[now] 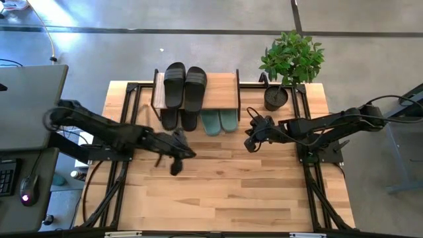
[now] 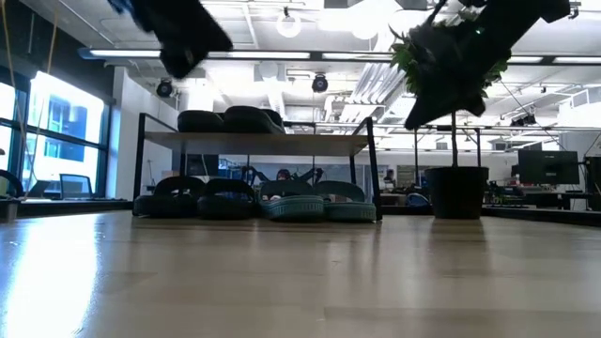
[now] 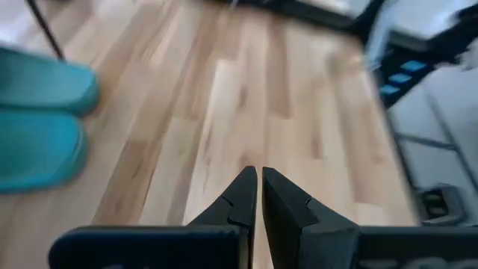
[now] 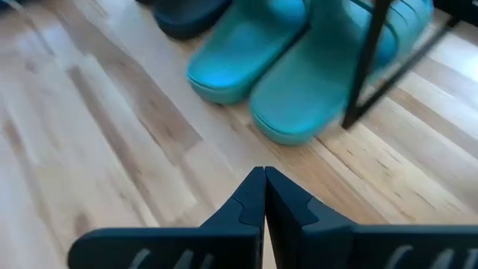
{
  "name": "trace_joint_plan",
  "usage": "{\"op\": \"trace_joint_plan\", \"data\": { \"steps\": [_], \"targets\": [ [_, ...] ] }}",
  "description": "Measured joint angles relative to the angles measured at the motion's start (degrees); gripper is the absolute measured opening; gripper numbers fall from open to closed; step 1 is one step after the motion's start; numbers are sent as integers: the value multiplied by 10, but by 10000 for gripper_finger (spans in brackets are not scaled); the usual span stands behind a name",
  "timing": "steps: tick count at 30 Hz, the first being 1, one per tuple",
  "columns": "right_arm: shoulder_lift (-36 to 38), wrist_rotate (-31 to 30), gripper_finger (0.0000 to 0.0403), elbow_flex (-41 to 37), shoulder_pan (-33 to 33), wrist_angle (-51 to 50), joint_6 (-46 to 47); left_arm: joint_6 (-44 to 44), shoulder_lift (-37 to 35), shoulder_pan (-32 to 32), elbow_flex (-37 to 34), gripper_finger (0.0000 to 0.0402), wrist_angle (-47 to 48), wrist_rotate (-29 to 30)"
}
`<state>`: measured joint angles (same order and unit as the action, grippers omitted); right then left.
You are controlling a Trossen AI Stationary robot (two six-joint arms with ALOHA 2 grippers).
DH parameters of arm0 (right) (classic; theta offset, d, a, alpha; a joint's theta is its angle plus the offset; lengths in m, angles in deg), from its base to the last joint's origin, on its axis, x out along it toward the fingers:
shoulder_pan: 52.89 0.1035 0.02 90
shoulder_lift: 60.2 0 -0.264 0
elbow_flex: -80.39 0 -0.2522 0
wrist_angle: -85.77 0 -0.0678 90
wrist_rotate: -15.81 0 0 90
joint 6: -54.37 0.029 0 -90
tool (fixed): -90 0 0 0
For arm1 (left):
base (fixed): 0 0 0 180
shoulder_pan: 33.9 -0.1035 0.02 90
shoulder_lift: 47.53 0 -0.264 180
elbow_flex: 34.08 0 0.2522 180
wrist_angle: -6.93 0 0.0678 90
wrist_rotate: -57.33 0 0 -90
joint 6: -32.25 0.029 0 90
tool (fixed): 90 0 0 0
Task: Pick and place slides into the shelf
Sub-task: Put the blue slide under the shelf
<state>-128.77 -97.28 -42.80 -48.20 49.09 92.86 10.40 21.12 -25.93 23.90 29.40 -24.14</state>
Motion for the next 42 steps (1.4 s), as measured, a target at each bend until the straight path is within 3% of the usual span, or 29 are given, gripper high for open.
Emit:
{"op": "trace_joint_plan", "data": {
  "steps": [7,13,22,28,33,42],
  "targets": [
    [0,4,0,0,-1,-26,-51,-60,164,7,23,12,-16,82],
    [4,55,0,-1,-9,-31,-141,-12,292,6,127,12,-5,171],
    [29,67,0,-16,-9,-5,-223,20,452,-22,296,12,104,207],
    [92,72,0,-92,-10,57,-200,21,493,-43,355,12,209,226],
    [142,70,0,-130,-9,63,-180,19,500,-66,355,12,221,225],
    [153,70,0,-141,-9,56,-193,25,499,-109,349,12,225,205]
  ]
}}
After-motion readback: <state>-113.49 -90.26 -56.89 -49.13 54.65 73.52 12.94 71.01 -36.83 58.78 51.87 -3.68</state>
